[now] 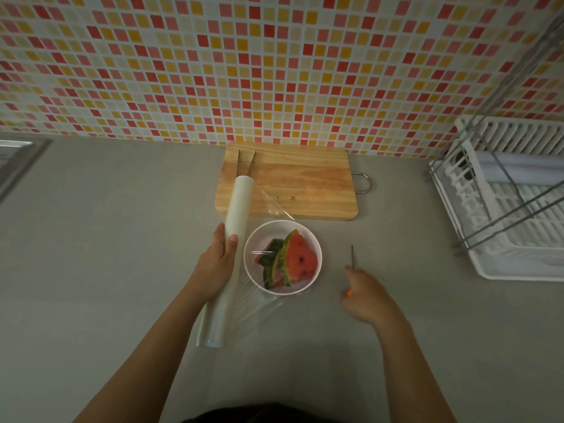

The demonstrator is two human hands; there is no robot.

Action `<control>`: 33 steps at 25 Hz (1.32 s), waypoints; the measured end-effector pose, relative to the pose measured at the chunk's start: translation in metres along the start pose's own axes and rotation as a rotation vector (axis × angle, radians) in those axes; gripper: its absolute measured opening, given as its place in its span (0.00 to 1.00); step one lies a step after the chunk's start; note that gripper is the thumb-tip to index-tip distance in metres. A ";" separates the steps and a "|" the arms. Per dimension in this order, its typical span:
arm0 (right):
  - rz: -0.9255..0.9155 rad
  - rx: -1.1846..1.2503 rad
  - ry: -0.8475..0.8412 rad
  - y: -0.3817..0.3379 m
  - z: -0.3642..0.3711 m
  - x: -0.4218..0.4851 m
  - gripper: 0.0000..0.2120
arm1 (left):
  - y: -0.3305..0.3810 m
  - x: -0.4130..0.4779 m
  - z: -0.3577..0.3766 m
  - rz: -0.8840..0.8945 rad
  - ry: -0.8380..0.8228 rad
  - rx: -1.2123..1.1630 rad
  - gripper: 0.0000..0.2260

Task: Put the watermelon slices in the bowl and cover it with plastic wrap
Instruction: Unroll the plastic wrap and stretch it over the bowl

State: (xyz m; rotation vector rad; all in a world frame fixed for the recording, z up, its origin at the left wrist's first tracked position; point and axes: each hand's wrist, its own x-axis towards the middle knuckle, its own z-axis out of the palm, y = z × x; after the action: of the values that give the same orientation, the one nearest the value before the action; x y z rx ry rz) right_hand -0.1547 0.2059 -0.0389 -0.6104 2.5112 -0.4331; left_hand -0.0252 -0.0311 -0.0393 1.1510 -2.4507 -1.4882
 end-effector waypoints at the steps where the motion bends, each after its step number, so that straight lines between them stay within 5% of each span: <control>1: 0.040 0.153 0.085 -0.001 -0.002 -0.005 0.24 | 0.000 0.000 0.000 0.000 0.000 0.001 0.26; 6: 0.140 1.064 0.186 -0.050 0.040 -0.024 0.24 | 0.000 -0.001 0.001 -0.007 0.004 -0.013 0.25; 16: -0.028 1.397 0.382 -0.074 0.098 -0.019 0.25 | -0.001 0.001 0.005 -0.027 0.043 -0.036 0.24; 18: 0.023 1.366 0.480 -0.081 0.097 -0.016 0.17 | -0.003 0.002 0.004 -0.024 0.038 -0.039 0.24; 21: 0.144 1.309 0.551 -0.073 0.094 -0.011 0.25 | -0.004 0.002 0.003 -0.019 0.010 -0.031 0.24; 24: 0.216 1.104 0.479 -0.048 0.064 0.012 0.25 | -0.005 0.003 0.000 -0.031 0.000 -0.041 0.25; 28: 0.194 0.829 0.153 -0.046 0.036 0.038 0.25 | -0.006 -0.003 0.000 -0.149 0.039 -0.095 0.32; 33: 0.150 0.757 0.262 -0.049 0.043 0.045 0.23 | -0.005 -0.005 -0.004 -0.214 0.002 -0.222 0.23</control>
State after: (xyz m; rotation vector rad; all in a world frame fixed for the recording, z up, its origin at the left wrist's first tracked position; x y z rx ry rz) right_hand -0.1493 0.1343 -0.0726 -0.0660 2.3330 -1.3806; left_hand -0.0175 -0.0327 -0.0390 1.4005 -2.1472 -1.7589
